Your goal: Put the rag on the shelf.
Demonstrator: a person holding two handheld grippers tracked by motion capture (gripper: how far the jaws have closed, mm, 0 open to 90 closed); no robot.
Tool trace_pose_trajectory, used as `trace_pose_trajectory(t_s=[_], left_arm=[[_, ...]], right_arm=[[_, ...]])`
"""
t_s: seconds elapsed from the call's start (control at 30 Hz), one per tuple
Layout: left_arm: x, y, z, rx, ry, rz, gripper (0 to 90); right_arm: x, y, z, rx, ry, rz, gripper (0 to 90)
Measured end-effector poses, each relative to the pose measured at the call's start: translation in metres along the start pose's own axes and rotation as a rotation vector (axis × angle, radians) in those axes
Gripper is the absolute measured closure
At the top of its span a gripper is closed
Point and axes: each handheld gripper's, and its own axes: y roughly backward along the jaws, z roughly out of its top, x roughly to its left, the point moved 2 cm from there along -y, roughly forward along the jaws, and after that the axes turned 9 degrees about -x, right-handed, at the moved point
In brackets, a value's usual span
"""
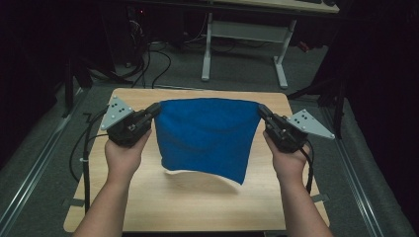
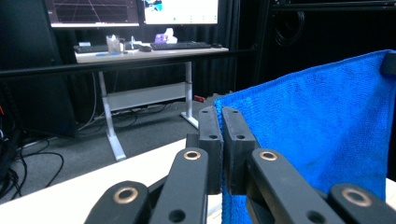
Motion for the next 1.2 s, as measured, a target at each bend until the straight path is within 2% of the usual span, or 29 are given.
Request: trace_pose_trajectory(t_s=[0.17, 0.3, 0.5, 0.53, 0.63, 0.77, 0.8, 0.97, 1.07, 1.1, 1.17, 1.2], left_arm=[[0.001, -0.004, 0.005, 0.002, 0.003, -0.011, 87.9], [0.001, -0.009, 0.009, 0.009, -0.011, -0.014, 87.8], [0.010, -0.018, 0.015, 0.007, -0.017, -0.024, 87.8], [0.016, -0.022, 0.018, 0.017, -0.024, -0.016, 87.8], [0.022, -0.027, 0.020, 0.023, -0.030, -0.002, 87.8], [0.036, -0.037, 0.023, 0.035, -0.035, 0.030, 87.9], [0.042, -0.043, 0.025, 0.043, -0.044, 0.034, 87.9], [0.051, -0.057, 0.028, 0.048, -0.066, 0.041, 87.8], [0.060, -0.073, 0.027, 0.052, -0.079, 0.067, 87.8], [0.060, -0.073, 0.027, 0.052, -0.079, 0.067, 87.8], [0.064, -0.080, 0.025, 0.052, -0.079, 0.079, 87.8], [0.068, -0.087, 0.022, 0.045, -0.065, 0.087, 87.8]], right_arm=[[-0.002, -0.003, 0.004, -0.001, 0.008, -0.001, 88.7], [-0.003, -0.006, 0.006, 0.002, 0.004, -0.001, 88.7], [-0.007, -0.016, 0.017, -0.008, -0.014, 0.016, 88.7], [-0.006, -0.021, 0.022, -0.010, 0.002, 0.013, 88.7], [-0.007, -0.028, 0.026, -0.006, 0.002, 0.011, 88.7], [-0.015, -0.044, 0.031, 0.004, 0.010, -0.015, 88.7], [-0.021, -0.051, 0.032, 0.008, -0.003, -0.021, 88.7], [-0.029, -0.064, 0.033, 0.015, 0.000, -0.038, 88.7], [-0.035, -0.079, 0.031, 0.018, -0.023, -0.051, 88.7], [-0.035, -0.079, 0.031, 0.018, -0.023, -0.051, 88.7], [-0.041, -0.090, 0.029, 0.025, -0.033, -0.062, 88.7], [-0.044, -0.094, 0.028, 0.032, -0.041, -0.064, 88.8]])
